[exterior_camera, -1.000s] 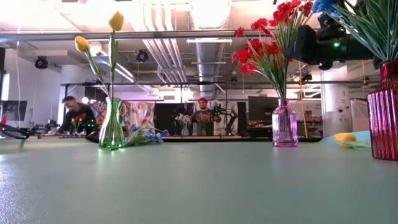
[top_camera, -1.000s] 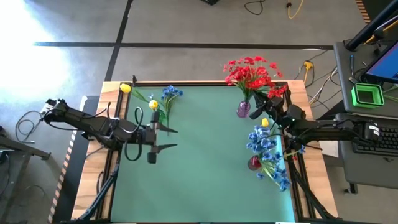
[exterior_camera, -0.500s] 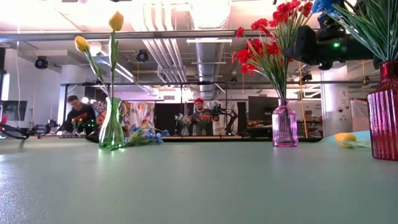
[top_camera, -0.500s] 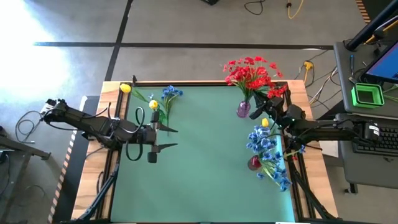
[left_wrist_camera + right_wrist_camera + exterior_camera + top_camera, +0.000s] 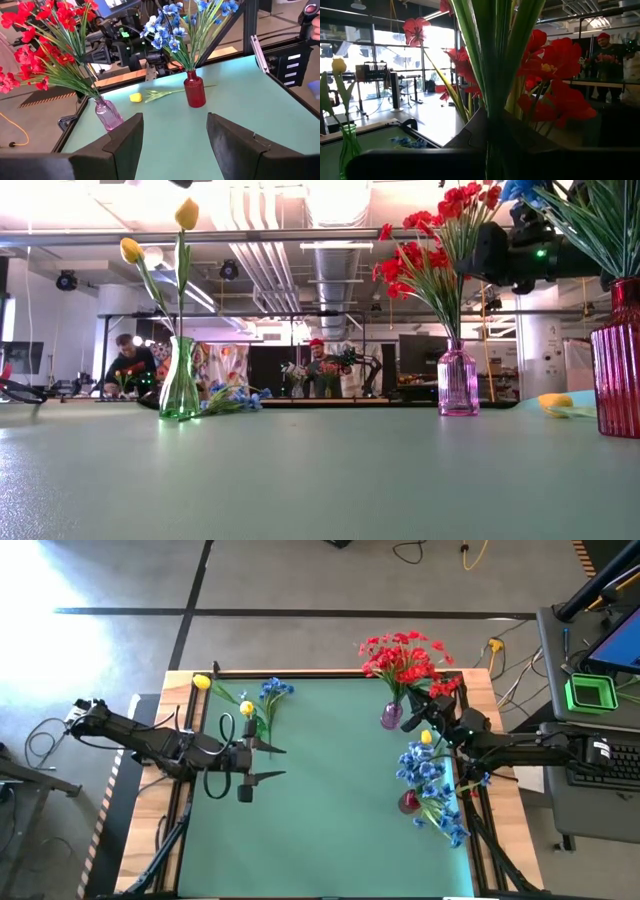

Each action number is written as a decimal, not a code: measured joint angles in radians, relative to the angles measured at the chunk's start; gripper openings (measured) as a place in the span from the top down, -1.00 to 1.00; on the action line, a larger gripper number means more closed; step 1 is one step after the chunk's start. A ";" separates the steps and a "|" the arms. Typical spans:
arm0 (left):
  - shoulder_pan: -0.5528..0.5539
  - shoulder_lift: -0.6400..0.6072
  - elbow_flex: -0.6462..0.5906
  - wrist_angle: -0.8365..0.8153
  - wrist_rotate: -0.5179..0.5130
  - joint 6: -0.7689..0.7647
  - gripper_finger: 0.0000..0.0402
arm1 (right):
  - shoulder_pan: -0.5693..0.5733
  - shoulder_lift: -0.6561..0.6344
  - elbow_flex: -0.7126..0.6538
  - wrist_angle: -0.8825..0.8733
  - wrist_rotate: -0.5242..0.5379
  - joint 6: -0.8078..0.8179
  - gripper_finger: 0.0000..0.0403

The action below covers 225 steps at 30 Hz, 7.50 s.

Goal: Sort flowers into vase by color
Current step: Put the red flower into the purple vase, then put the blue flower into the red vase

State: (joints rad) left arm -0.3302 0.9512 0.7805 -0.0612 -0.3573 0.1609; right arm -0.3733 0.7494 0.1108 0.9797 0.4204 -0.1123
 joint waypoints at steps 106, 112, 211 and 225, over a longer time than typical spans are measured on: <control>0.000 0.001 -0.011 -0.019 0.000 -0.074 -0.02 | 0.000 -0.084 0.000 -0.461 -0.001 0.281 0.20; 0.000 0.001 -0.011 -0.019 0.000 -0.075 -0.02 | 0.000 -0.110 0.000 -0.501 -0.002 0.334 0.13; 0.044 0.695 0.317 -0.778 -0.123 -1.372 -0.11 | 0.003 -0.114 0.663 -1.813 -0.137 0.599 0.00; 0.060 0.815 0.219 -0.767 -0.385 -1.536 -0.30 | 0.003 -0.114 0.663 -1.815 -0.164 0.619 0.00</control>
State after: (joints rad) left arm -0.2699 1.7660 0.9999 -0.8280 -0.7425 -1.3751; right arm -0.3707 0.6357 0.7734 -0.8356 0.2564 0.5064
